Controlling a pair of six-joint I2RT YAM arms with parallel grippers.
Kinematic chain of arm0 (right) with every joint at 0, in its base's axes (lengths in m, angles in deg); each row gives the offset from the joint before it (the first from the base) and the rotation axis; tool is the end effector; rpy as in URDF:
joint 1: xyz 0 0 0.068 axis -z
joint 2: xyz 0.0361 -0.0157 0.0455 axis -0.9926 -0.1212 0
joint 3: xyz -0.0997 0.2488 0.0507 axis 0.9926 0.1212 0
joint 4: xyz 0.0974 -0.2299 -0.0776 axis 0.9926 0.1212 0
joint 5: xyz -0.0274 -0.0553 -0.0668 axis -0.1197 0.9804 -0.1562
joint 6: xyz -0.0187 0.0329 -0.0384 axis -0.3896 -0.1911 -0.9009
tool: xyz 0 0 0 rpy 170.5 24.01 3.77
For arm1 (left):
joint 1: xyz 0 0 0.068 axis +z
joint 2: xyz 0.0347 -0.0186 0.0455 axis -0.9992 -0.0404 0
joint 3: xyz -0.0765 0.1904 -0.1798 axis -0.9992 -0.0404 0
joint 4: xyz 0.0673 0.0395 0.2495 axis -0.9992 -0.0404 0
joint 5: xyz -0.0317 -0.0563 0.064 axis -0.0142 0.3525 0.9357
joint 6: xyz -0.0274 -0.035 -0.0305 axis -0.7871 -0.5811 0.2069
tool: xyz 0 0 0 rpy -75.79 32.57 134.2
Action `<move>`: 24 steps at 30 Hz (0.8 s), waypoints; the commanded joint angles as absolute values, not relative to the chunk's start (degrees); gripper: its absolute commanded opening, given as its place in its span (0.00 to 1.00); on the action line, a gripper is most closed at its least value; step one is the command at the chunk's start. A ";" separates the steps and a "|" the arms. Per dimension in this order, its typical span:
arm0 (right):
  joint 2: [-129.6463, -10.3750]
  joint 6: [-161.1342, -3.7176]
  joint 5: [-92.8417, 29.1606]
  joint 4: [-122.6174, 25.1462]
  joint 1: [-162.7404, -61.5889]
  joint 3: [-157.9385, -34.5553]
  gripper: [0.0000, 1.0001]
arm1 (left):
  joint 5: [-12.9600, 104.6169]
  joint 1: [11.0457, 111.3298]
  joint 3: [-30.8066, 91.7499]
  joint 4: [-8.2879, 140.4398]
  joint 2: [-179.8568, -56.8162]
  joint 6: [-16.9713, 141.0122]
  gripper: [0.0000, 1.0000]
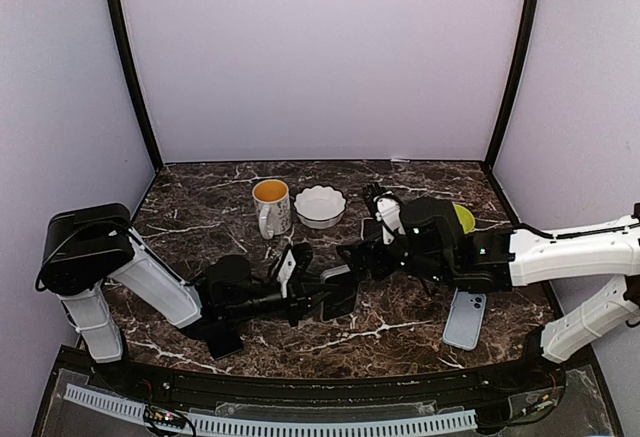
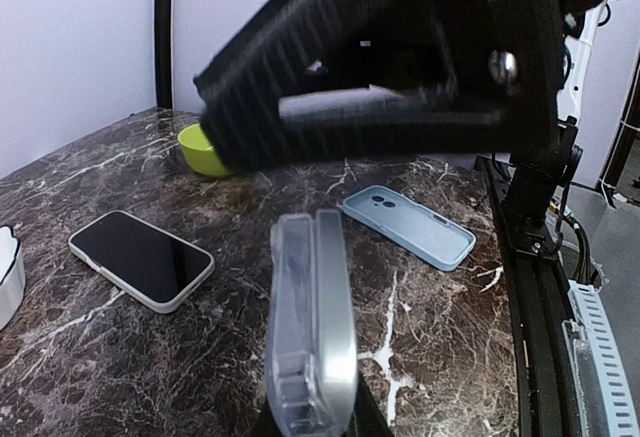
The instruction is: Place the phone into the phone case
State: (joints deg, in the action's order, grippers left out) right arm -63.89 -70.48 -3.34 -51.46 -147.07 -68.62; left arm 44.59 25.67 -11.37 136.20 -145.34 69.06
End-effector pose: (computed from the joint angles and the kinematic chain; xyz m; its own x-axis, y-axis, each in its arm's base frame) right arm 0.1403 0.2592 0.2658 -0.3987 -0.1324 -0.9075 -0.6024 0.7839 0.1503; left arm 0.1443 -0.2838 0.1570 -0.0739 -0.0273 -0.9969 0.9455 0.3159 -0.0787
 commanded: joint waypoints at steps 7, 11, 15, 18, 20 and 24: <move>-70.39 -71.12 1.96 -57.61 -149.10 -63.90 0.90 | 45.95 25.44 -12.43 148.05 -147.10 67.86 0.02; -71.40 -71.55 2.47 -59.24 -149.31 -61.97 0.89 | 46.21 25.46 -12.10 146.37 -147.52 68.55 0.06; -71.70 -71.61 2.70 -59.06 -149.69 -60.90 0.89 | 46.20 25.47 -11.99 146.06 -147.67 69.00 0.13; -71.47 -71.26 3.27 -58.65 -149.92 -60.32 0.89 | 46.18 25.46 -11.78 145.27 -147.28 69.06 0.14; -71.58 -71.28 3.35 -58.64 -149.97 -60.21 0.89 | 45.78 25.46 -11.51 144.44 -147.00 69.11 0.15; -73.15 -71.72 3.51 -58.28 -150.35 -60.88 0.89 | 45.34 25.46 -11.00 142.96 -146.42 69.16 0.17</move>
